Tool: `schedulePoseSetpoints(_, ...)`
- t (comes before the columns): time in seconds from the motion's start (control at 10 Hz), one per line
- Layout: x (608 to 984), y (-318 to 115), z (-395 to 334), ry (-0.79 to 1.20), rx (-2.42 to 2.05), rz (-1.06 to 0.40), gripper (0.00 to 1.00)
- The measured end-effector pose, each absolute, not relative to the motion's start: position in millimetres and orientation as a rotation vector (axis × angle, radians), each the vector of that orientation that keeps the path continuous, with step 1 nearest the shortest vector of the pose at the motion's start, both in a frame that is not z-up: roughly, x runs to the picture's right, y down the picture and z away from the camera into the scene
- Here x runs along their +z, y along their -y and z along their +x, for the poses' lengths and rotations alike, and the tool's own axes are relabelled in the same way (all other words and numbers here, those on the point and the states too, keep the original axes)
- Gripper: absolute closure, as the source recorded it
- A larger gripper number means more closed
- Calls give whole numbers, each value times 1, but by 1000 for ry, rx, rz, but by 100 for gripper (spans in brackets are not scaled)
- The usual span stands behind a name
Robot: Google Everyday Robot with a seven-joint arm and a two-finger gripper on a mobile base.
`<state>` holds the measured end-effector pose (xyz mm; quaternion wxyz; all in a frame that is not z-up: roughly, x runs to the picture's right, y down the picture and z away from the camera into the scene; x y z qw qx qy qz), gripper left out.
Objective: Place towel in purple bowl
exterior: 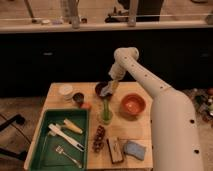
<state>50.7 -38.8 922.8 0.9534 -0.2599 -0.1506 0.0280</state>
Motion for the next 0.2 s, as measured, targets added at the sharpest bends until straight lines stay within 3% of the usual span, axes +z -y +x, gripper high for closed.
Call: schedulePoseSetpoints(0.2,924,39,55,317,75,-532,20)
